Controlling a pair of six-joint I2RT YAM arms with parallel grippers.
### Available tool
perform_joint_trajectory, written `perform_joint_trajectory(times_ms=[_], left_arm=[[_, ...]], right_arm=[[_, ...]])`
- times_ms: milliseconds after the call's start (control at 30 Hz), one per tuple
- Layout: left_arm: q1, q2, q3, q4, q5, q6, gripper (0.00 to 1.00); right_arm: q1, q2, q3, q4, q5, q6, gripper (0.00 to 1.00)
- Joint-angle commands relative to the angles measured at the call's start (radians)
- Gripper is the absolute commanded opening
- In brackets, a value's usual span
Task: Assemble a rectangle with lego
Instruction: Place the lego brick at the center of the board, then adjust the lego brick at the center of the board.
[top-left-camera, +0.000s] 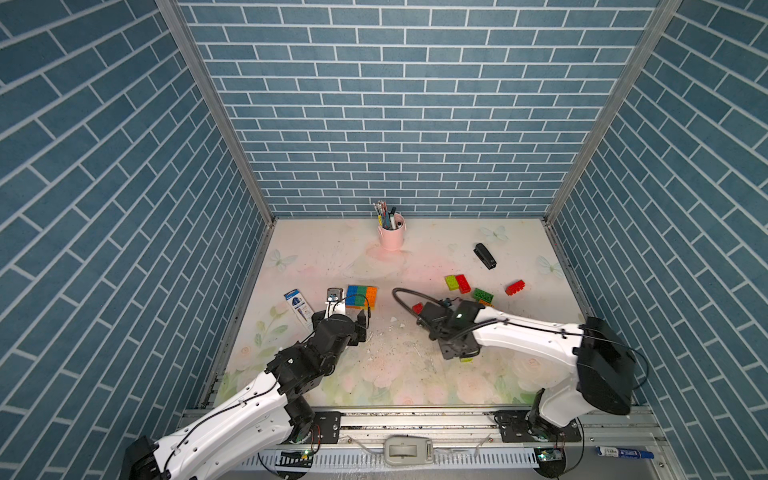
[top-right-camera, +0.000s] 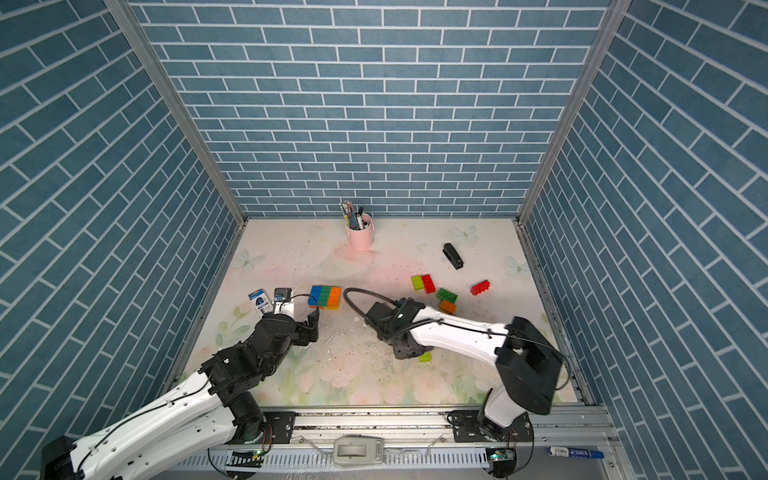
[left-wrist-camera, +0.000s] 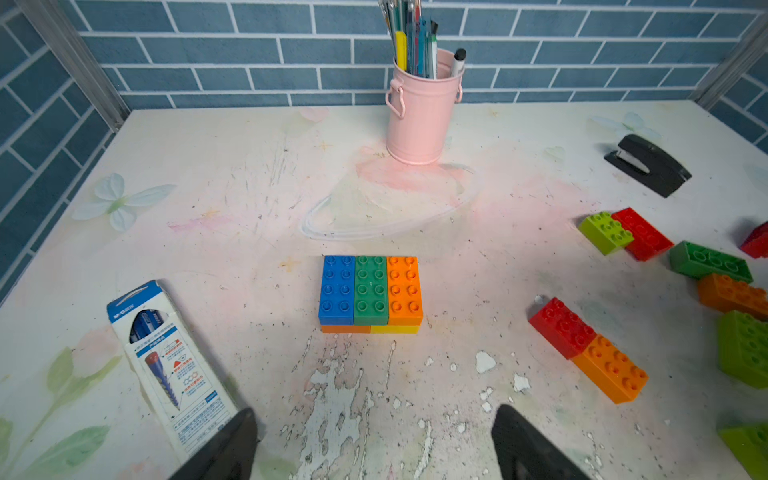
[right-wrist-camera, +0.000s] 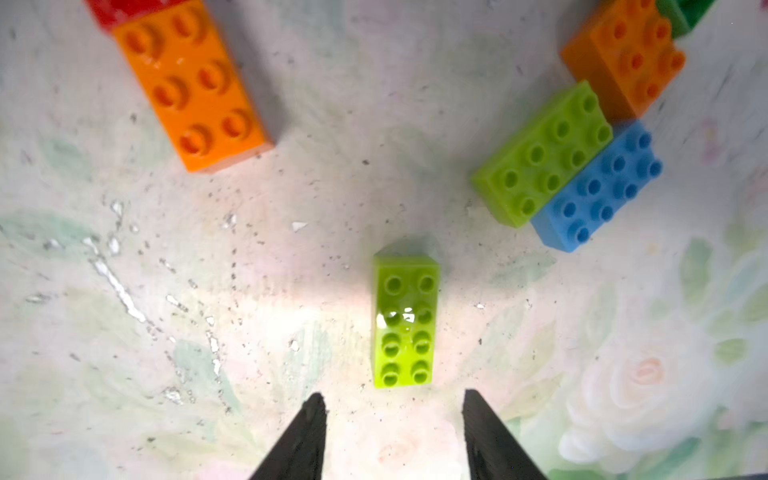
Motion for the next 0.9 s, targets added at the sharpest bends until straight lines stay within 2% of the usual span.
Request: perform_joint_trajectory(times_ms=[0,100,233,467,600,667,733,867], left_arm=[[-0.016,0.075,0.016,0.049,0.091,0.024,0.92],[-0.077,0.157,0.02,0.114,0.119,0.021,0.95],[-0.128,0.253,0.02,0.173,0.144,0.02,0.99],[-0.128,0.247,0.005,0.183,0.125,0.037,0.99],[-0.127,0.246,0.008,0.174,0.103,0.054,0.99],[-0.127,0.24,0.008,0.168,0.096,0.053,0.99],[-0.125,0.227,0.012,0.149,0.09,0.054,0.99],[-0.11,0.176,-0.004,0.128,0.086,0.06,0.99]], right_arm=[[-0.087,-0.061,-0.114,0.158,-0.218,0.048,0.56],[-0.167,-0.092,-0.198,0.3,-0.323,0.069,0.58],[-0.212,-0.086,-0.288,0.447,-0.392,0.125,0.58],[-0.185,-0.093,-0.32,0.542,-0.451,0.255,0.58],[-0.121,-0.022,-0.241,0.563,-0.464,0.279,0.58],[-0.102,0.012,-0.192,0.544,-0.479,0.264,0.57],[-0.096,-0.002,-0.162,0.44,-0.475,0.221,0.57],[-0.097,-0.074,-0.075,0.06,-0.314,-0.003,0.57]])
